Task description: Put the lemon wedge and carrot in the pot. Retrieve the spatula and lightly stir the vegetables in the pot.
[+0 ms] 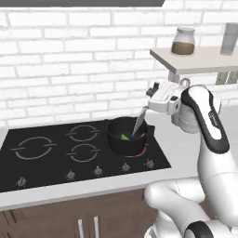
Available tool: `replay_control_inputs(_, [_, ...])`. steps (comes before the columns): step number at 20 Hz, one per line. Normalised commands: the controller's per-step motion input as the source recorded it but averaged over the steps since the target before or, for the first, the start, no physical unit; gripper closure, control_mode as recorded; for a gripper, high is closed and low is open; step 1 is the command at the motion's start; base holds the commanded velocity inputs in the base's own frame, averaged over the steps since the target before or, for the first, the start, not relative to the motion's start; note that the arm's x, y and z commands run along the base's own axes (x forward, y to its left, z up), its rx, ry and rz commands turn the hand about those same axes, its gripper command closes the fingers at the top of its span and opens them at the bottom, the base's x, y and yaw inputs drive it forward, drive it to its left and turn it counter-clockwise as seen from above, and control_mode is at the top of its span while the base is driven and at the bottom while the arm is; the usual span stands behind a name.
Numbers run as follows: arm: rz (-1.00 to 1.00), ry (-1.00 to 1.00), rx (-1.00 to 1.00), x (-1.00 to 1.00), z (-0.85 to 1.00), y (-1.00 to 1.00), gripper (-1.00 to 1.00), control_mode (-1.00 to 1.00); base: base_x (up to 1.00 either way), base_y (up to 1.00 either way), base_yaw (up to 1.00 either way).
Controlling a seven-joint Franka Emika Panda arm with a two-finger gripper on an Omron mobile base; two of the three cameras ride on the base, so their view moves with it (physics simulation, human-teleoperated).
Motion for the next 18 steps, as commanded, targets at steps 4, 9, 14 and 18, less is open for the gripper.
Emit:
replay_control_inputs(4, [0.00,0.02,0.00,0.16,-0.32,0.17,1.00,-1.00,0.00,0.00,0.00])
replay_control_inputs(9, [0.00,0.00,0.00,0.23,-0.16,0.20,1.00,-1.00,0.00,0.00,0.00])
replay_control_inputs(14, [0.00,0.01,0.00,0.52,-0.18,0.13,1.00,-1.00,0.00,0.00,0.00])
replay_control_inputs(18, [0.00,0.00,0.00,0.30,-0.35,0.01,1.00,-1.00,0.00,0.00,0.00])
